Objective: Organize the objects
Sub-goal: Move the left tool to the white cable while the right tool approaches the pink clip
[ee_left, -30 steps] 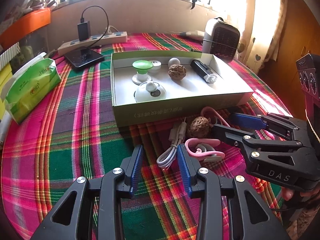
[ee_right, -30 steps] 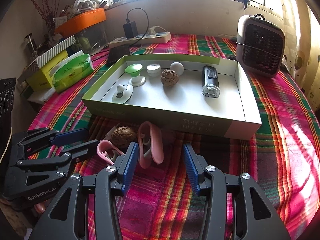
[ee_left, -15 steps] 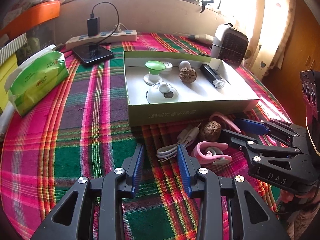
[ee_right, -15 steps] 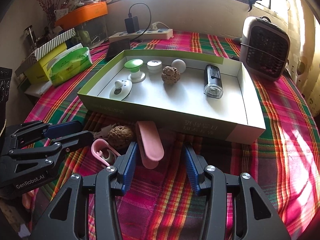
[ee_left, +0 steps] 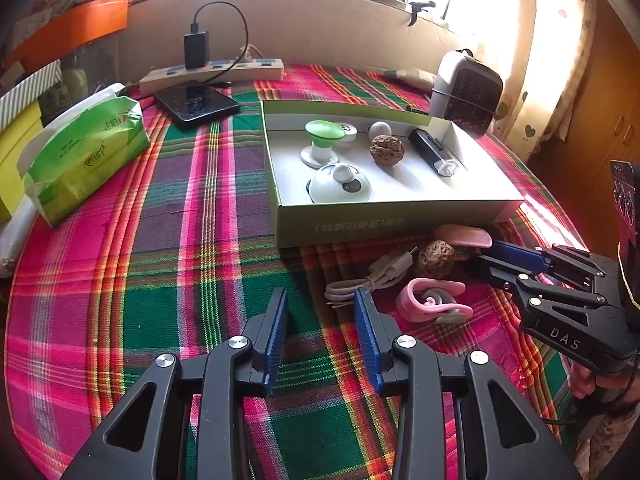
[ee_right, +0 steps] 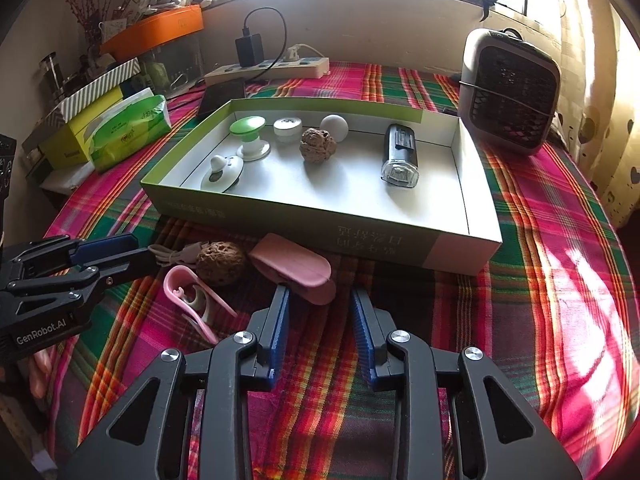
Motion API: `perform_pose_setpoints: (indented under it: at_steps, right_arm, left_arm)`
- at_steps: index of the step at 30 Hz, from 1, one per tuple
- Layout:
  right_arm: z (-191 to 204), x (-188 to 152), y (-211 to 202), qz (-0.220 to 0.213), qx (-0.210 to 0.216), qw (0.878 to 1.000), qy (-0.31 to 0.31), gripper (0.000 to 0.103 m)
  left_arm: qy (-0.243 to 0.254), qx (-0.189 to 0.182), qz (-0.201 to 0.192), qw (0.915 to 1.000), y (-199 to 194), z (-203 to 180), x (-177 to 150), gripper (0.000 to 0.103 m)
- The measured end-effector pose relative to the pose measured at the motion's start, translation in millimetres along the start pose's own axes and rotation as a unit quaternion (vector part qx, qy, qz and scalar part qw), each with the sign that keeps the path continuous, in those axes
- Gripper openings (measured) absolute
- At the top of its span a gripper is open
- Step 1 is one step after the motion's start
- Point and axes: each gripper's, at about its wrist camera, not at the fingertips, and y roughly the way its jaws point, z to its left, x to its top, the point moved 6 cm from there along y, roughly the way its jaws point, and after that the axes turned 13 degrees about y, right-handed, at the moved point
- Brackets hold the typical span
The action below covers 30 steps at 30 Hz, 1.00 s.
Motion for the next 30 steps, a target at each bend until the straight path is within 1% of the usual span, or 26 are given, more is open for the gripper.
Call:
perform_pose_setpoints:
  at_steps: [3, 8, 10, 14, 22, 28, 30]
  right_arm:
    - [-1.7, -1.4, -1.8, 0.002, 0.001, 1.000, -0.001, 0.031]
    - [5.6, -1.2, -4.3, -0.003, 0.025, 0.999, -0.022, 0.031]
    - [7.0, 1.8, -3.2, -0.007, 0.021, 0.999, -0.029, 0.032]
    - [11.4, 6.9, 1.2, -0.007, 0.027, 0.999, -0.046, 0.037]
    - [22.6, 5.5, 11.1, 0.011, 0.031, 0.996, -0.084, 0.037]
    - [23.5, 7.2, 12.2, 0.011, 0.033, 0.996, -0.087, 0.037]
    - [21.6, 8.2, 12.2, 0.010, 0.031, 0.996, -0.082, 0.035]
  left_arm:
    - [0.011, -0.003, -0.001, 0.9999, 0.6, -3.1, 0.9, 0.033]
    - [0.036, -0.013, -0.003, 0.9993, 1.9, -12.4, 4.6, 0.033]
    - [0.047, -0.013, -0.001, 0.9988, 3.4, -14.9, 5.8, 0.033]
    - [0.059, -0.006, 0.005, 0.9982, 7.1, -16.5, 7.8, 0.033]
    - [0.074, -0.006, 0.007, 0.9972, 9.8, -18.7, 11.7, 0.033]
    - [0.077, -0.005, 0.003, 0.9970, 10.6, -19.4, 12.6, 0.033]
    - [0.072, -0.006, 0.002, 0.9974, 10.5, -18.6, 12.8, 0.032]
